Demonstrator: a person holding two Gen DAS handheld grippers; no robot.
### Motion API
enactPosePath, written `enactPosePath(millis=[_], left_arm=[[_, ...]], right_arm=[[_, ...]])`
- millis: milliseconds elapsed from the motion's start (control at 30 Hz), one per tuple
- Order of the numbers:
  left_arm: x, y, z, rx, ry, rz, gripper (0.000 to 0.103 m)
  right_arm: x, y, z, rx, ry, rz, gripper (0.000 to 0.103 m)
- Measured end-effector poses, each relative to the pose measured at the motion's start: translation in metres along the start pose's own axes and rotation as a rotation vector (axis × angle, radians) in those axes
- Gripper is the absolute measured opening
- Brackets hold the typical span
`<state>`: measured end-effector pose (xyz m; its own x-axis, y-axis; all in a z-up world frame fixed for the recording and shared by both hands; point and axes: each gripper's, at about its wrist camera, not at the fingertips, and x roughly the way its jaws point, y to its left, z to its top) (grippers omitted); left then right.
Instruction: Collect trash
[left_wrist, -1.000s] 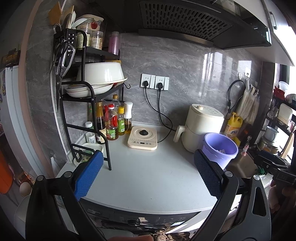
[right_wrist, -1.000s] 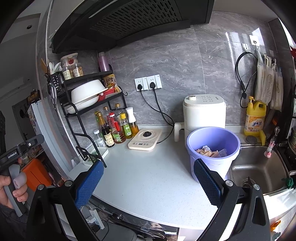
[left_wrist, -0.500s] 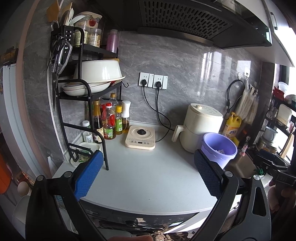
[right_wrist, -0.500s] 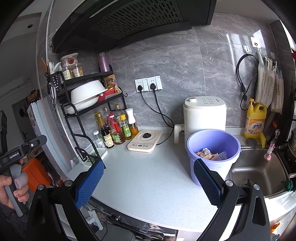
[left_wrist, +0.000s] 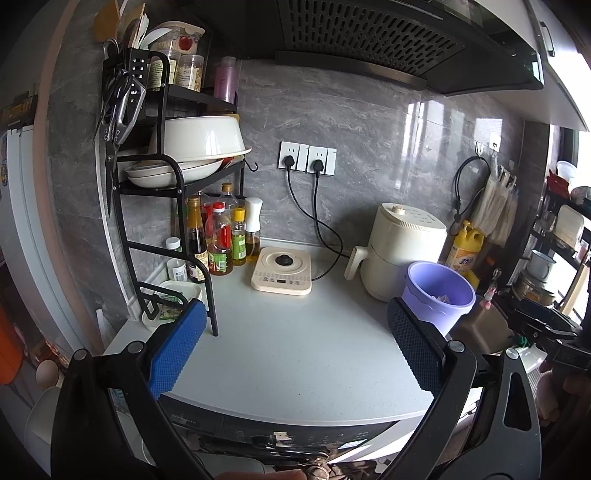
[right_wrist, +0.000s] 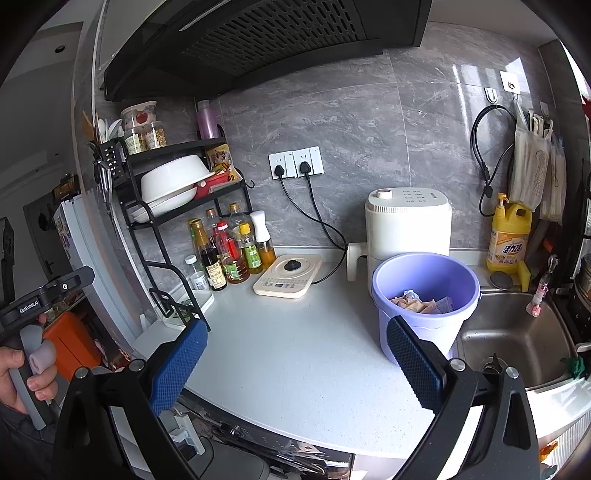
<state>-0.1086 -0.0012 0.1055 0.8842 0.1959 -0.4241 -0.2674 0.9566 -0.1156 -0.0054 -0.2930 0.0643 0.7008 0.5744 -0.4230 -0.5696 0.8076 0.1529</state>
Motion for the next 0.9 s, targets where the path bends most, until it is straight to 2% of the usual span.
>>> enactPosePath(millis=[900], left_arm=[[0.004, -0.01, 0.005, -0.006, -0.016, -0.007, 0.097]], right_arm=[[0.0, -0.012, -0.001, 0.001, 0.006, -0.013, 0.096]])
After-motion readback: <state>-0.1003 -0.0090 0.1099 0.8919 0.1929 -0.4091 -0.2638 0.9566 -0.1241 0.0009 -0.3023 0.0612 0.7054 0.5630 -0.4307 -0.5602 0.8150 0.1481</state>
